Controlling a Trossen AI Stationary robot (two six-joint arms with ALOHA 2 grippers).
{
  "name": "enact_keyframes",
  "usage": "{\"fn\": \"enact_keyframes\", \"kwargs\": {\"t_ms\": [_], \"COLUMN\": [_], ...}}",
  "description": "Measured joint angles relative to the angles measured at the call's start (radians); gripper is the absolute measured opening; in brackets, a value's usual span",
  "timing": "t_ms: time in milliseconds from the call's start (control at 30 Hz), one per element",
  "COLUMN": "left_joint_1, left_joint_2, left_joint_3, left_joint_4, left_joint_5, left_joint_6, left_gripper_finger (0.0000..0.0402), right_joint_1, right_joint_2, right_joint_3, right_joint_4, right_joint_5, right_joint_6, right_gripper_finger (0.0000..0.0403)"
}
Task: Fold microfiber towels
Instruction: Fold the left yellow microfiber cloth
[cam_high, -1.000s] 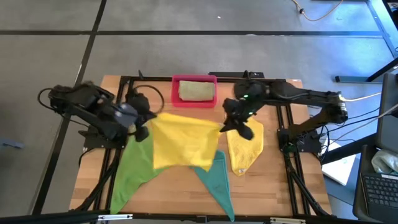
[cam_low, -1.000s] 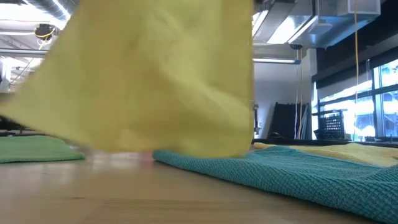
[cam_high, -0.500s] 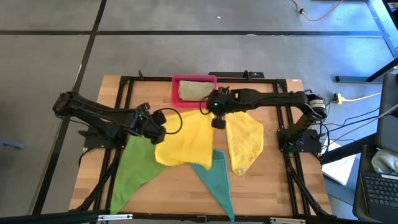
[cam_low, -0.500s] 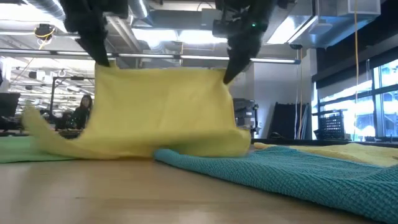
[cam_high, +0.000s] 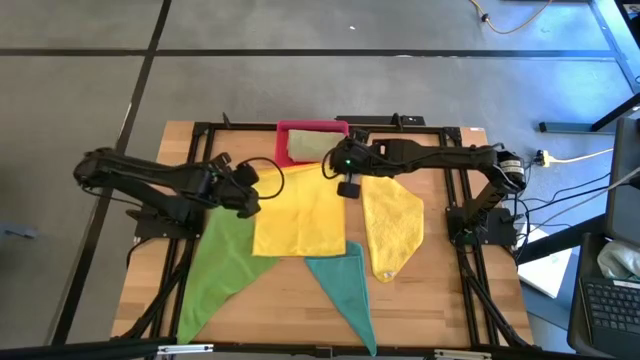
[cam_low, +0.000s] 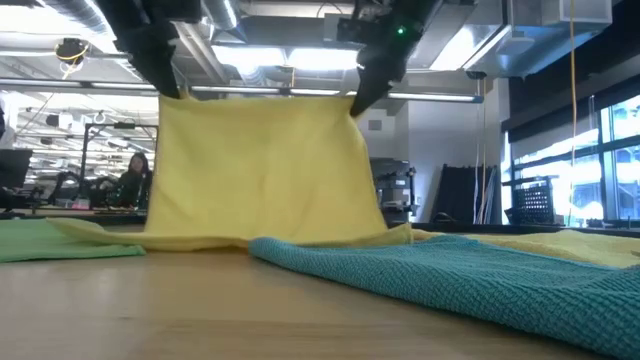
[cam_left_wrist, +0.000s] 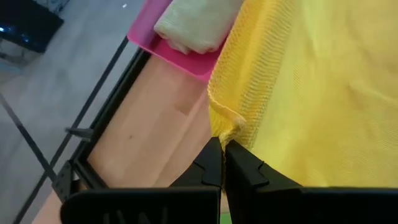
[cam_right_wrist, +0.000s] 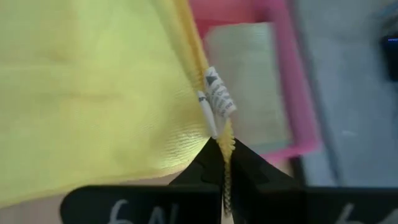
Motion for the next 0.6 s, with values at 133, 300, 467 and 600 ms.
{"fn": "enact_keyframes", "kwargs": {"t_ms": [133, 300, 467, 600], "left_joint_1": [-0.01, -0.053, -0.11, -0.128], "left_joint_2": [-0.048, -0.065, -0.053, -0.048], "left_joint_3": [-0.001, -0.002, -0.067, -0.16], "left_joint_4": [-0.012, -0.007, 0.067, 0.153], "left_joint_5": [0.058, 0.134, 0.134, 0.131], "left_joint_6": [0.002, -0.018, -0.019, -0.02], "left_gripper_finger": [0.0, 0.0, 0.0, 0.0], "right_joint_1": [-0.002, 0.032, 0.084, 0.098], "right_joint_2": [0.0, 0.005, 0.009, 0.01], "right_joint_3": [0.0, -0.045, -0.169, -0.249], "right_joint_4": [-0.018, -0.017, 0.08, 0.124], "right_joint_5": [-0.297, -0.443, -0.382, -0.252], "right_joint_6": [0.026, 0.133, 0.137, 0.16], "right_gripper_finger": [0.001, 0.001, 0.001, 0.001]}}
